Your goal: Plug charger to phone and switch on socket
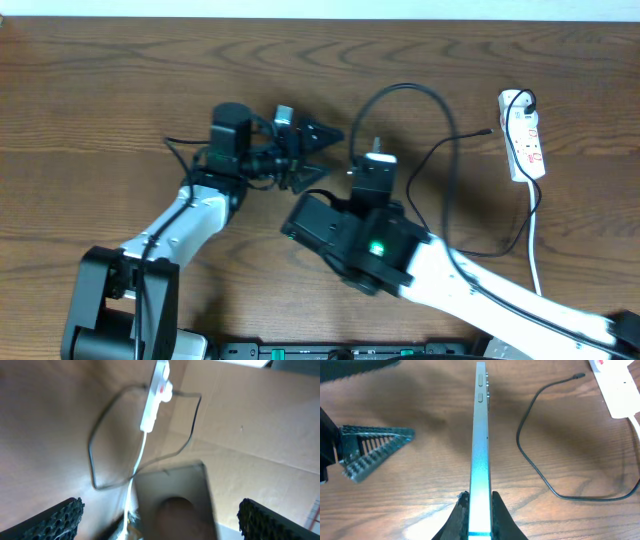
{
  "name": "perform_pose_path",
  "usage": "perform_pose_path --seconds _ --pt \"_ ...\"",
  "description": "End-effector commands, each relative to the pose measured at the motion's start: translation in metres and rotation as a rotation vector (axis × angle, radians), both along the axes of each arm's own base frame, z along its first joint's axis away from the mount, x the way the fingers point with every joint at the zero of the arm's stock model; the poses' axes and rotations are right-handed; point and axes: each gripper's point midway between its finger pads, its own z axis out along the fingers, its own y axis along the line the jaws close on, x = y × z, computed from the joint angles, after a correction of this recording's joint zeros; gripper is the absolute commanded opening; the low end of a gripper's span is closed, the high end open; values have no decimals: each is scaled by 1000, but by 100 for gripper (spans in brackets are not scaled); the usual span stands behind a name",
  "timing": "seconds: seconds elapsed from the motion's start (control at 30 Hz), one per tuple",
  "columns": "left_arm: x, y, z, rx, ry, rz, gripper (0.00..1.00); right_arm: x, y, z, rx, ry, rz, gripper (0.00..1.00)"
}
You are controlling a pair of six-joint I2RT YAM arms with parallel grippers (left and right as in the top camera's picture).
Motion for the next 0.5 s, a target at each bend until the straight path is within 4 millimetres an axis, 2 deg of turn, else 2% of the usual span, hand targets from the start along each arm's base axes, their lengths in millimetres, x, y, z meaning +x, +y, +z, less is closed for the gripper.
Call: perform_pose_path --seconds 0.0,0.07,0.13,0.23,0.3,0.37,0.43,0.47 --pt "15 30 20 1 -205 7 100 -8 -18 45 133 -82 -3 1" --pt "21 54 41 -38 -294 15 100 -17 -30 67 242 -101 -3 1" --pt "21 88 72 -61 -415 37 100 -27 -48 92 347 -147 -6 1" --pt "13 112 98 -59 -490 62 99 -35 -65 107 403 -183 -10 1" --pt "5 126 117 -48 -553 77 99 -38 -72 107 410 -195 -14 1" --pt "-7 134 135 -32 -631 76 99 -39 -80 96 397 -211 -26 1" --pt "-16 137 147 -18 -690 67 99 -37 -78 81 410 -219 -27 1" --pt "-22 138 153 -13 -718 60 99 -34 -68 67 449 -222 -16 1"
